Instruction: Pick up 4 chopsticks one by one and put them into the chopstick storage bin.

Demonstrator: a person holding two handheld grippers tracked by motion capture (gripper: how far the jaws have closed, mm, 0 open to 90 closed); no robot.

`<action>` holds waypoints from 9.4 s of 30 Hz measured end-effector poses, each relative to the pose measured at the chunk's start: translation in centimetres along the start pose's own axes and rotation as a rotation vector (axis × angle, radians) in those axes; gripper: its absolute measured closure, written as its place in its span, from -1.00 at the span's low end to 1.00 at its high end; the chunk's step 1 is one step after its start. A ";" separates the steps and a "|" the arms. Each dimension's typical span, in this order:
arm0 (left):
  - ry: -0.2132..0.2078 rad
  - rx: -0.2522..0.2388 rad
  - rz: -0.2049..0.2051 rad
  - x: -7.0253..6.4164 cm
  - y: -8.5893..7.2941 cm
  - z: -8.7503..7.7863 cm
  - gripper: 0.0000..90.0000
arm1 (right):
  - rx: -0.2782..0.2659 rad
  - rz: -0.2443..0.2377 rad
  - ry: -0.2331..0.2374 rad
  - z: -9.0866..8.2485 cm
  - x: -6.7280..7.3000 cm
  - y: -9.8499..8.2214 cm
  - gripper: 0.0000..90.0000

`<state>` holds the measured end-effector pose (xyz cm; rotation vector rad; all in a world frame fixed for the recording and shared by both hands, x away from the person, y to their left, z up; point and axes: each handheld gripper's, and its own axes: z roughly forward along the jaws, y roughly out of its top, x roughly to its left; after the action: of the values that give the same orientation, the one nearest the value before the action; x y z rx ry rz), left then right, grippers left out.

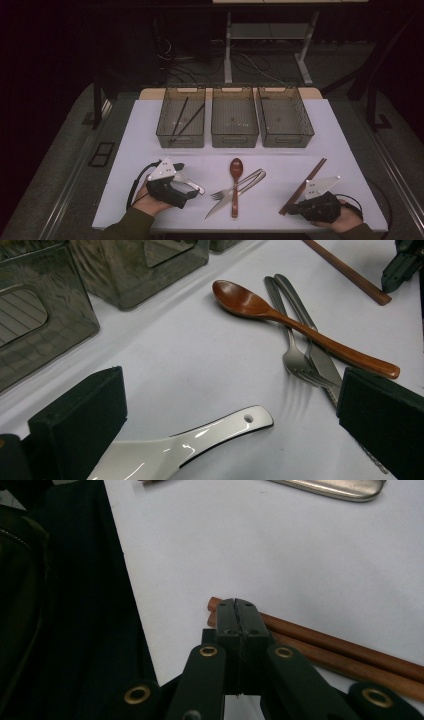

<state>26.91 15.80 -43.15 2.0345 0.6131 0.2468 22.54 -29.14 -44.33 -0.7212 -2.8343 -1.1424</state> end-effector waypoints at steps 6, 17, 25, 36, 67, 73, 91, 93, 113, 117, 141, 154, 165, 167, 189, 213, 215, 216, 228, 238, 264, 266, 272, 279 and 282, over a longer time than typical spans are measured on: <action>-0.006 0.008 0.002 -0.1 0.0 0.2 -1.00 | 0.000 -0.003 0.003 0.3 -0.1 0.3 0.99; -0.004 0.009 0.004 -0.1 0.0 0.2 -1.00 | -0.006 -0.001 -0.001 0.7 -0.4 0.8 0.99; -0.003 0.013 0.005 -0.1 0.0 0.3 -1.00 | -0.005 -0.009 0.002 1.2 -0.5 1.3 0.99; -0.003 0.018 0.015 -0.1 0.0 0.4 -1.00 | -0.011 -0.012 -0.014 1.7 -0.8 2.0 0.99; -0.002 0.022 0.017 -0.2 0.0 0.5 -1.00 | -0.034 -0.029 -0.021 3.9 -1.7 4.7 0.99; -0.002 0.022 0.015 -0.2 0.0 0.5 -1.00 | -0.041 -0.028 -0.027 4.2 -2.0 5.1 0.99; -0.004 0.019 0.017 -0.2 0.0 0.5 -1.00 | -0.052 -0.024 -0.043 5.2 -3.1 6.3 0.99; -0.004 0.020 0.017 -0.2 0.0 0.5 -1.00 | -0.051 -0.022 -0.044 5.3 -3.1 6.3 0.99; -0.008 0.032 0.027 -0.3 0.0 0.5 -1.00 | -0.102 0.029 -0.121 1.9 -4.5 5.3 0.99; -0.009 0.034 0.028 -0.3 0.0 0.6 -1.00 | -0.099 0.063 -0.162 0.8 -5.3 4.5 0.99; -0.015 0.045 0.031 -0.2 -0.1 0.7 -1.00 | -0.036 0.098 -0.173 -2.3 -8.7 0.5 0.54; -0.018 0.048 0.032 -0.3 -0.1 0.7 -1.00 | 0.024 0.068 -0.166 -1.6 -8.6 0.4 0.61; -0.025 0.051 0.034 -0.3 -0.1 0.7 -1.00 | 0.046 0.030 -0.132 -1.9 -7.1 0.0 0.73; -0.026 0.051 0.033 -0.3 -0.1 0.7 -1.00 | 0.050 0.019 -0.127 -1.9 -6.7 -0.1 0.74; -0.034 0.058 0.030 -0.3 -0.1 0.9 -1.00 | 0.060 -0.060 -0.080 -2.1 -4.5 -0.8 0.71; -0.044 0.059 0.040 -0.4 -0.1 0.8 -1.00 | 0.030 -0.079 -0.050 -2.5 -4.6 -0.5 0.89; -0.044 0.060 0.040 -0.4 -0.1 0.8 -1.00 | 0.013 -0.076 -0.040 -2.8 -4.6 -0.5 0.89; -0.044 0.058 0.038 -0.4 -0.1 0.8 -1.00 | 0.008 -0.072 -0.039 -3.0 -4.6 -0.5 0.89; -0.038 0.039 0.033 -0.3 -0.2 0.2 -1.00 | -0.108 -0.005 -0.092 -4.4 -5.1 0.1 0.88; -0.029 0.024 0.020 -0.1 -0.3 -0.2 -1.00 | -0.181 0.062 -0.126 -4.0 -5.3 2.1 0.88; -0.034 0.042 -0.011 -0.6 -0.5 -0.1 -1.00 | -0.229 0.081 -0.159 -0.2 -5.6 9.9 0.88; -0.037 0.038 -0.011 -0.6 -0.5 -0.2 -1.00 | -0.229 0.083 -0.162 0.2 -5.7 10.6 0.88; -0.038 0.042 -0.011 -0.7 -0.5 0.0 -1.00 | -0.221 0.092 -0.162 1.4 -6.0 12.0 0.88; -0.040 0.037 -0.006 -0.7 -0.5 0.0 -1.00 | -0.214 0.120 -0.188 2.5 -6.3 14.1 0.88; -0.039 0.042 -0.001 -0.7 -0.5 0.1 -1.00 | -0.218 0.128 -0.194 3.1 -6.3 15.1 0.88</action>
<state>26.17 15.60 -43.55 2.0745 0.5996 0.1944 34.98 -20.20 -37.81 -1.0636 -2.7885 -1.4494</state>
